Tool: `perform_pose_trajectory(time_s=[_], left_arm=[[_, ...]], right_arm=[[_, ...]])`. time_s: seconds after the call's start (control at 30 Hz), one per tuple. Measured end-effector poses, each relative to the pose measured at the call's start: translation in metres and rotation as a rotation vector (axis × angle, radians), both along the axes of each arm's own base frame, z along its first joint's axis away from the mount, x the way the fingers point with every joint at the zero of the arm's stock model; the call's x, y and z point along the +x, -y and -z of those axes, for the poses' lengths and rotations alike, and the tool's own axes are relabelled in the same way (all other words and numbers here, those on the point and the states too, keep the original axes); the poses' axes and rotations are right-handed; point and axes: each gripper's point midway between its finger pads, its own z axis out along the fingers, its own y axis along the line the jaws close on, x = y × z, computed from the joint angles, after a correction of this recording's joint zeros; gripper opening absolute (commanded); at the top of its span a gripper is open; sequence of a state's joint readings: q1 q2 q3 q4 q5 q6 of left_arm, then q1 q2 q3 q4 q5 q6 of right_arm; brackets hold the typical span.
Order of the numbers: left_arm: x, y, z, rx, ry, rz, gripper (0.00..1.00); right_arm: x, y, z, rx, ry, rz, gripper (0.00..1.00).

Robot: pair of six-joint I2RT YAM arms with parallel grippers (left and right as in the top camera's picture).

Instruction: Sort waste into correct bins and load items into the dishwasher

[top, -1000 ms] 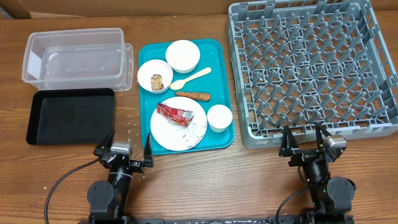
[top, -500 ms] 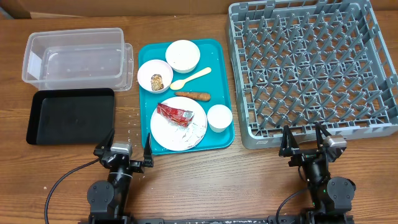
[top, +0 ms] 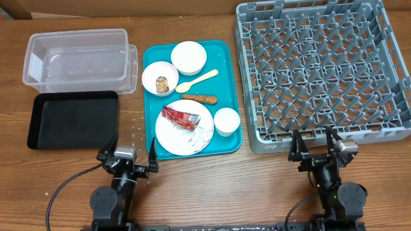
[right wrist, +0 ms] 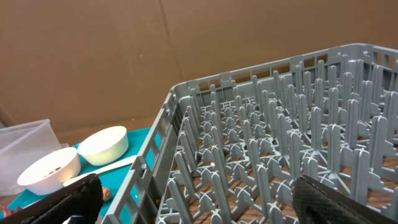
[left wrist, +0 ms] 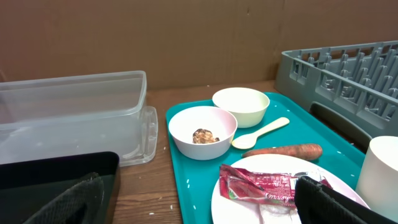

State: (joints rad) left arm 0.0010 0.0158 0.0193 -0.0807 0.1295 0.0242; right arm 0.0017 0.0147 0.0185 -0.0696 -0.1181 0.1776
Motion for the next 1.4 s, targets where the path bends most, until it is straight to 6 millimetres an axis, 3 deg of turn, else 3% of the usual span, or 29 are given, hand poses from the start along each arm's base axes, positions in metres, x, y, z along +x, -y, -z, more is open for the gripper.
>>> perform_pose_trajectory(time_s=[0.2, 0.23, 0.3, 0.43, 0.57, 0.67, 0.73, 0.83, 0.97, 1.0, 1.13, 1.2, 1.27, 1.33, 1.4], left_arm=[[0.000, 0.000, -0.001, 0.000, 0.005, 0.000, 1.00], [0.000, 0.000, -0.003, 0.000, 0.013, 0.000, 1.00], [0.001, 0.003, -0.016, -0.001, 0.071, 0.019, 1.00], [-0.005, 0.013, -0.050, -0.005, 0.151, 0.076, 1.00], [-0.015, 0.009, -0.108, 0.030, 0.150, 0.055, 1.00], [-0.009, 0.007, -0.154, 0.061, 0.092, 0.043, 1.00], [0.004, 0.006, -0.173, 0.069, 0.020, 0.042, 1.00], [0.045, 0.005, -0.199, 0.073, -0.127, 0.042, 1.00], [0.112, 0.012, -0.193, 0.061, -0.433, 0.076, 1.00], [0.128, 0.015, -0.187, 0.061, -0.489, 0.086, 1.00], [0.173, 0.039, -0.146, 0.074, -0.715, 0.143, 1.00], [0.189, 0.050, -0.129, 0.082, -0.762, 0.165, 1.00], [0.208, 0.071, -0.095, 0.082, -0.839, 0.220, 1.00], [0.213, 0.083, -0.064, 0.083, -0.912, 0.252, 1.00], [0.218, 0.092, -0.030, 0.093, -0.991, 0.276, 0.70]], right_arm=[[0.000, 0.001, -0.015, 0.003, 0.062, 0.004, 1.00], [-0.001, -0.001, -0.027, 0.005, 0.110, -0.006, 1.00], [-0.004, -0.006, -0.041, 0.004, 0.167, -0.035, 1.00], [-0.008, -0.017, -0.050, 0.003, 0.181, -0.102, 1.00], [-0.020, -0.023, -0.097, -0.018, 0.181, -0.136, 1.00], [-0.026, -0.025, -0.151, -0.065, 0.152, -0.143, 1.00], [-0.021, -0.025, -0.179, -0.080, 0.129, -0.145, 1.00], [-0.002, -0.026, -0.208, -0.085, 0.020, -0.156, 1.00], [0.045, -0.026, -0.216, -0.077, -0.211, -0.167, 1.00], [0.058, -0.026, -0.210, -0.072, -0.276, -0.170, 1.00], [0.103, -0.029, -0.182, -0.053, -0.447, -0.191, 1.00], [0.116, -0.032, -0.164, -0.042, -0.503, -0.213, 1.00], [0.128, -0.038, -0.137, -0.020, -0.588, -0.248, 1.00], [0.134, -0.041, -0.123, -0.008, -0.633, -0.268, 1.00], [0.138, -0.043, -0.109, 0.003, -0.676, -0.282, 1.00]])
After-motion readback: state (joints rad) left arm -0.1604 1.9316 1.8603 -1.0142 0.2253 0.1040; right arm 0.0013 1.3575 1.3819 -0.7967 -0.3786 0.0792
